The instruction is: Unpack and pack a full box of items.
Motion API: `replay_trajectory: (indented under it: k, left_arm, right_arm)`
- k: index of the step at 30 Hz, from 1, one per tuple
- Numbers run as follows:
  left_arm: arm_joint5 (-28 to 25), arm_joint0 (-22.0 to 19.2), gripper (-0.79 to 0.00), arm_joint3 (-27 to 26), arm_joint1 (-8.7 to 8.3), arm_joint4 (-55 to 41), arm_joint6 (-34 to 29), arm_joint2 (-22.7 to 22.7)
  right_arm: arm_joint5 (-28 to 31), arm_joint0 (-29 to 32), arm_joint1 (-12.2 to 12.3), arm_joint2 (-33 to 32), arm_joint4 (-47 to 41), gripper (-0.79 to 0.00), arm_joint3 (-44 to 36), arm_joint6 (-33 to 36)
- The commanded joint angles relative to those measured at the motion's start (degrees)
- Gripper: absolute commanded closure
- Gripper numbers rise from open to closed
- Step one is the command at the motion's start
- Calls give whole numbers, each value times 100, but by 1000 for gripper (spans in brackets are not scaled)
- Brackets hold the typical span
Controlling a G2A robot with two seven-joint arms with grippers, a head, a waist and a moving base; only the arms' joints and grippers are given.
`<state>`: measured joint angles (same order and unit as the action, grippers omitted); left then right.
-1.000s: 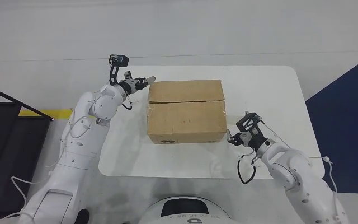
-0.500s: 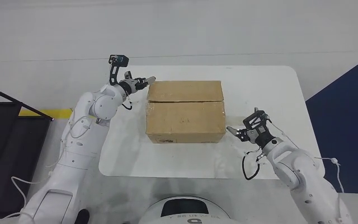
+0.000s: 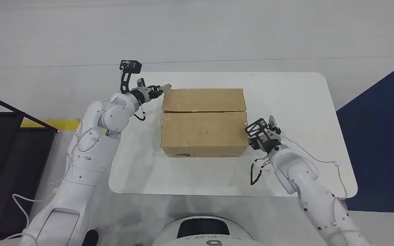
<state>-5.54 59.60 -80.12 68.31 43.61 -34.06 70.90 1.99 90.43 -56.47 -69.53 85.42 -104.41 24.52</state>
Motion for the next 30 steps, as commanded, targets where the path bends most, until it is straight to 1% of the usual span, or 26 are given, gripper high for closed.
replay_trajectory:
  k: [1, 3, 7, 13, 18, 22, 26, 30]
  left_arm:
    - [0, 0, -785, 0, 0, 0, 0, 0]
    - [0, 0, -785, 0, 0, 0, 0, 0]
    - [0, 0, -785, 0, 0, 0, 0, 0]
    - [0, 0, -785, 0, 0, 0, 0, 0]
    - [0, 0, -785, 0, 0, 0, 0, 0]
    - [0, 0, -785, 0, 0, 0, 0, 0]
    - [0, 0, -785, 0, 0, 0, 0, 0]
    - [0, 0, -785, 0, 0, 0, 0, 0]
  right_arm:
    - [-113, -311, -68, 246, 92, -785, 266, 72]
    - [-219, -552, -137, 434, 78, -785, 453, 86]
    - [-279, -915, -231, 522, -208, -785, 812, -73]
    - [-537, -1120, -317, 462, -462, -785, 1060, -440]
    - [-993, -1217, -404, 281, -968, -785, 1217, -928]
    - [-1155, -1044, -433, 65, -1356, -785, 1051, -1469]
    - [-1364, -604, -437, -224, -1551, -785, 710, -2054]
    - [-1429, -248, -429, -453, -1573, -785, 405, -2250]
